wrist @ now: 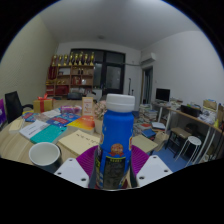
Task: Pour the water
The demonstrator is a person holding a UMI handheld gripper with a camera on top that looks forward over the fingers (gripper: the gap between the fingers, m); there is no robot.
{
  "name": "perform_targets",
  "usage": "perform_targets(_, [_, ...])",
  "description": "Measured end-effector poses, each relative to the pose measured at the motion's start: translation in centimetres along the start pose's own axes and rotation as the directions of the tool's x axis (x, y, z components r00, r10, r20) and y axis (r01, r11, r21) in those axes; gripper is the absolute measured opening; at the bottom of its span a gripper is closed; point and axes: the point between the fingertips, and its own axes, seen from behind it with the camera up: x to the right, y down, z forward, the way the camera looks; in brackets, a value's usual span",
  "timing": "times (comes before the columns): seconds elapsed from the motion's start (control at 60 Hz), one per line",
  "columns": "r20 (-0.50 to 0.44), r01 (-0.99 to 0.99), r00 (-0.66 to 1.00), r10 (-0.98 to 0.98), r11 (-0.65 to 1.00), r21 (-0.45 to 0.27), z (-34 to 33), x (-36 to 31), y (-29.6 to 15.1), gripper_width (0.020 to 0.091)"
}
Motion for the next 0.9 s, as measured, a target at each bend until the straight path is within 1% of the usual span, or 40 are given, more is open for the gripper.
perform_targets(0.017, [0.002,-0.006,1.0,0.006,1.0,0.016,-0.2,-0.2,0.0,0.0476])
perform_targets(0.067, [0.006,-0.008,1.0,0.007,1.0,0.016,-0.3,-0.2,0.0,0.0476])
perform_targets(0.083, [0.006,-0.01,1.0,0.01,1.0,0.011,-0.7,0.2,-0.6,0.0477])
perform_targets(0.15, [0.0,-0.011,1.0,0.011,1.0,0.016,-0.2,-0.1,-0.2,0.0477])
perform_targets(0.183, [0.001,-0.008,1.0,0.008,1.0,0.012,-0.1,-0.2,-0.1,0.049])
perform_targets(0.2, [0.002,-0.009,1.0,0.009,1.0,0.007,0.0,-0.3,-0.1,0.0518])
perform_targets(0.217, [0.005,-0.008,1.0,0.008,1.0,-0.002,-0.7,0.3,-0.4,0.0531])
perform_targets(0.233, [0.006,-0.007,1.0,0.007,1.0,-0.011,-0.5,0.0,-0.3,0.0565])
perform_targets(0.283, [0.014,-0.01,1.0,0.011,0.999,-0.052,-0.7,-0.2,0.1,0.0621])
perform_targets(0.317, [0.013,-0.026,1.0,0.028,0.996,-0.086,-1.4,0.2,0.4,0.0673])
perform_targets(0.383, [0.002,-0.064,0.998,0.065,0.991,-0.12,-2.4,1.0,0.6,0.084])
perform_targets(0.4, [-0.002,-0.071,0.997,0.071,0.989,-0.127,-2.8,1.0,0.6,0.0853])
perform_targets(0.467, [-0.017,-0.09,0.996,0.088,0.985,-0.148,-4.9,1.3,0.4,0.0843])
perform_targets(0.617, [-0.035,-0.165,0.986,0.161,0.975,-0.151,-12.2,-0.8,-1.7,0.0835])
perform_targets(0.767, [-0.047,-0.199,0.98,0.194,0.966,-0.167,-21.7,-3.8,-3.9,0.0836])
perform_targets(0.9, [-0.068,-0.204,0.979,0.194,0.96,-0.19,-31.4,-7.5,-5.8,0.0837])
